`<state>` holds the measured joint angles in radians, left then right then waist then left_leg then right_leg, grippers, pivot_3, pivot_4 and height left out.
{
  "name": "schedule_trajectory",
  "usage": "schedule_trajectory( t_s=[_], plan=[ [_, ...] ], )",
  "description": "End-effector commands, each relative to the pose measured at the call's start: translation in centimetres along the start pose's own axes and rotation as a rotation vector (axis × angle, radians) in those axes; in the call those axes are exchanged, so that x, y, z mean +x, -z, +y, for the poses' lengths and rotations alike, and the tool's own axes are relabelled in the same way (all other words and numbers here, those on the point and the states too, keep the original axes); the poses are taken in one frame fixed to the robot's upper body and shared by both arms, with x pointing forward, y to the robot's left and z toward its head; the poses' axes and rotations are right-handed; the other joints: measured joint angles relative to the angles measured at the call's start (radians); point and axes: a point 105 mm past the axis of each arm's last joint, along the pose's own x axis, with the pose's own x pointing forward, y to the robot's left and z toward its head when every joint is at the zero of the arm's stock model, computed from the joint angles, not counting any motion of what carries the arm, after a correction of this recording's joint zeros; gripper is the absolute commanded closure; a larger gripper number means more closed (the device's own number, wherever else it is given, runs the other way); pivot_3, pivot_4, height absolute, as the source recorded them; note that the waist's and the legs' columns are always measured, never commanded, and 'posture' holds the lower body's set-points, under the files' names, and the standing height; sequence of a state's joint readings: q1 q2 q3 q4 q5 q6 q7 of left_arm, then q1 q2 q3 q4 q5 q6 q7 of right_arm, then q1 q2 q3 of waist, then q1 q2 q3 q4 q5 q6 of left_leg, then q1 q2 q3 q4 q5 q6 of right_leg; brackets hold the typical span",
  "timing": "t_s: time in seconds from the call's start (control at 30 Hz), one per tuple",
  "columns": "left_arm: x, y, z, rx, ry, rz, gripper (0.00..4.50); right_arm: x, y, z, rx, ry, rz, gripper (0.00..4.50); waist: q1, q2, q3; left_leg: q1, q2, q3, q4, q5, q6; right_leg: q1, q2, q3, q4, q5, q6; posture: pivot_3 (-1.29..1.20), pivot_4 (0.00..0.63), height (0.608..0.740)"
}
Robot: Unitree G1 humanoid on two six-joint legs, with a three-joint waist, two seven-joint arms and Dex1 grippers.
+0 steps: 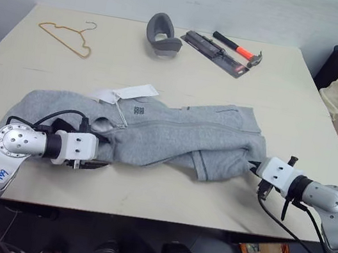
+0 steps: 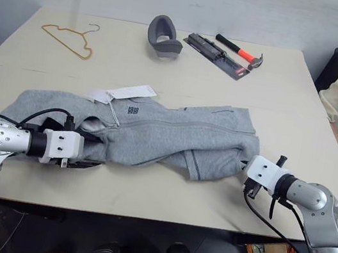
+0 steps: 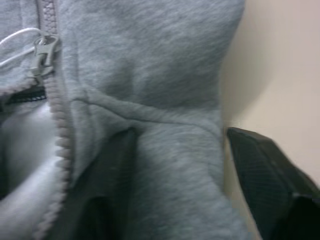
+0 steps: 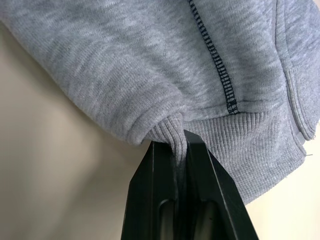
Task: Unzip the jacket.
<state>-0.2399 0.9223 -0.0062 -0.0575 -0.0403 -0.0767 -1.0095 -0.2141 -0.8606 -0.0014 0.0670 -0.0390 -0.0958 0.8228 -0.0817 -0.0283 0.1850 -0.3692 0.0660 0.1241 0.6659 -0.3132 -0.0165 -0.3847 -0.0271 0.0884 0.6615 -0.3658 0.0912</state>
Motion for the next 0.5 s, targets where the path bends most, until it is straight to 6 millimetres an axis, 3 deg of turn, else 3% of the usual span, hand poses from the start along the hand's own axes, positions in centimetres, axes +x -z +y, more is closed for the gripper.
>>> schedule_trajectory(
  t_s=[0.03, 0.17, 0.33, 0.43, 0.5],
  plan=[
    [-1.1, -0.3, 1.2, 0.01, -0.004, -0.004, 2.9, -1.3, -0.7, -1.0, -0.044, -0.008, -0.027, 4.5, 0.0, 0.0, 0.0, 0.0, 0.0, 0.0, 0.0, 0.0, 0.0, 0.0, 0.0, 0.0, 0.0, 0.0, 0.0, 0.0, 0.15, 0.74],
    [-2.9, -0.3, 2.6, -0.073, 0.016, -0.01, 4.0, -3.0, -1.6, -1.1, -0.085, -0.111, -0.047, 4.5, 0.0, 0.0, 0.0, 0.0, 0.0, 0.0, 0.0, 0.0, 0.0, -0.001, 0.0, -0.001, 0.001, 0.0, 0.0, 0.0, 0.15, 0.74],
    [-6.3, -1.0, 5.6, -0.106, 0.02, -0.01, 4.0, -6.3, -3.5, -1.4, -0.091, -0.27, -0.1, 4.5, 0.002, 0.0, 0.0, -0.001, 0.0, 0.001, 0.0, 0.0, 0.0, -0.001, 0.0, -0.002, 0.001, 0.0, 0.0, 0.0, 0.15, 0.74],
    [-9.0, -0.3, 9.4, -0.074, -0.054, 0.073, 4.0, -9.0, -4.4, -3.2, -0.047, -0.32, -0.091, 4.5, 0.011, 0.001, 0.001, -0.001, 0.0, 0.001, 0.001, 0.0, 0.0, -0.001, 0.001, -0.003, 0.001, 0.0, 0.0, 0.0, 0.15, 0.74],
    [-9.6, -0.2, 10.4, -0.075, -0.055, 0.089, 4.0, -9.8, -4.7, -4.4, -0.034, -0.296, -0.085, 4.5, 0.019, 0.0, 0.001, -0.001, 0.0, 0.002, 0.002, 0.0, 0.001, -0.002, 0.002, -0.005, 0.001, 0.001, 0.002, 0.0, 0.15, 0.74]
  ],
)
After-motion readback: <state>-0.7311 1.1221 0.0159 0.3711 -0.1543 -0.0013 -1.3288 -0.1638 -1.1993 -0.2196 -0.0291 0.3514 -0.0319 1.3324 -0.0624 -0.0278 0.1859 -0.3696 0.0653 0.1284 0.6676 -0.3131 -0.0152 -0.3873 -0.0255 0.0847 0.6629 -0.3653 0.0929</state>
